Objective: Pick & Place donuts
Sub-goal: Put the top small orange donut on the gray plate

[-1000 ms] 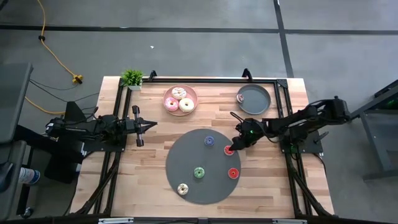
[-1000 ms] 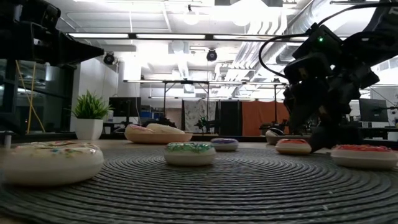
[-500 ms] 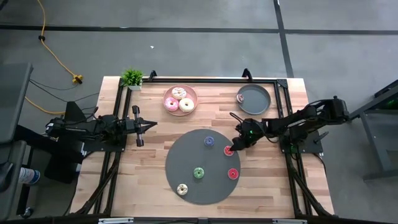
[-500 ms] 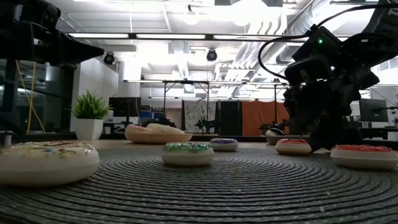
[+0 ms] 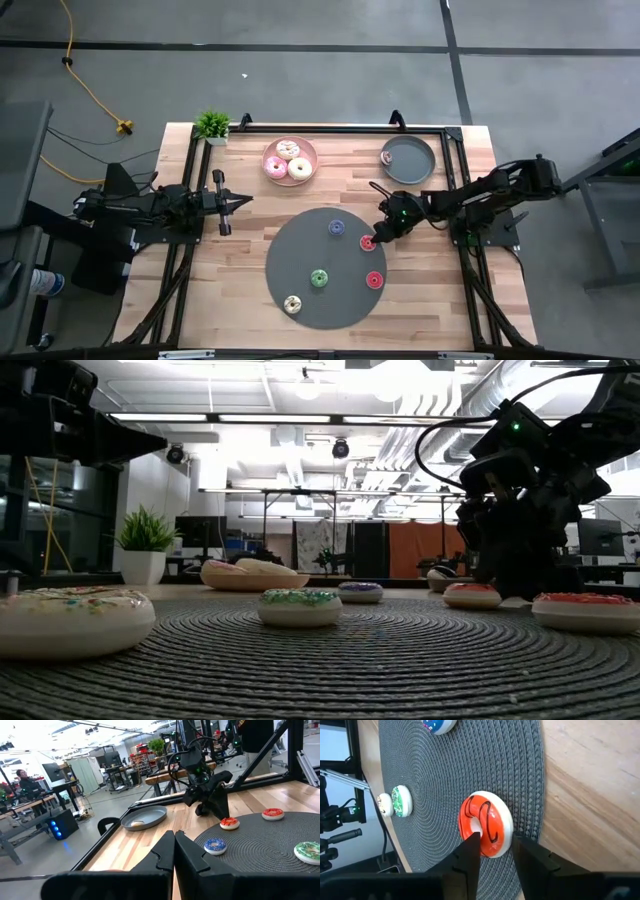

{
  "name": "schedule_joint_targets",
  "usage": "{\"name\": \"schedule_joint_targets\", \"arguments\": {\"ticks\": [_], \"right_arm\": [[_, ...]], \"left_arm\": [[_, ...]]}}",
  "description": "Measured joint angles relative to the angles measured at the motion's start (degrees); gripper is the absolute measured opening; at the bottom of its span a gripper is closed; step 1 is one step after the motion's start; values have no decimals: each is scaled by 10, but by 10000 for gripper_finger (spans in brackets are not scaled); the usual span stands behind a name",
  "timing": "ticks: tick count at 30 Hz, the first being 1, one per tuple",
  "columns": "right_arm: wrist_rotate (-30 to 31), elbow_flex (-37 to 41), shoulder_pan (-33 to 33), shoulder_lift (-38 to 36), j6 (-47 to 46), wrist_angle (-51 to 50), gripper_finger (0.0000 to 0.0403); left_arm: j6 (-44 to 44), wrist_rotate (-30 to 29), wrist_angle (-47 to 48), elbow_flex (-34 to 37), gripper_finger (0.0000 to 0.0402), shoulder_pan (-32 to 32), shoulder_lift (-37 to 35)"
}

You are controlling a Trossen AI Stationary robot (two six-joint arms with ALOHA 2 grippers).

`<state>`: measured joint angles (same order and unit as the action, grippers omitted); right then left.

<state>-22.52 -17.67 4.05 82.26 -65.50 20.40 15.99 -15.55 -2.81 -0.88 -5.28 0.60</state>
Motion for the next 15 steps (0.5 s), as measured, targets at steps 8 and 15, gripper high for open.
{"name": "schedule_joint_targets", "arguments": {"ticks": [8, 15], "right_arm": [[-2, 0, 0, 0, 0, 0, 74], [-6, 1, 0, 0, 0, 5, 56]], "left_arm": [[0, 0, 0, 0, 0, 0, 0], [0, 0, 0, 0, 0, 0, 0]]}}
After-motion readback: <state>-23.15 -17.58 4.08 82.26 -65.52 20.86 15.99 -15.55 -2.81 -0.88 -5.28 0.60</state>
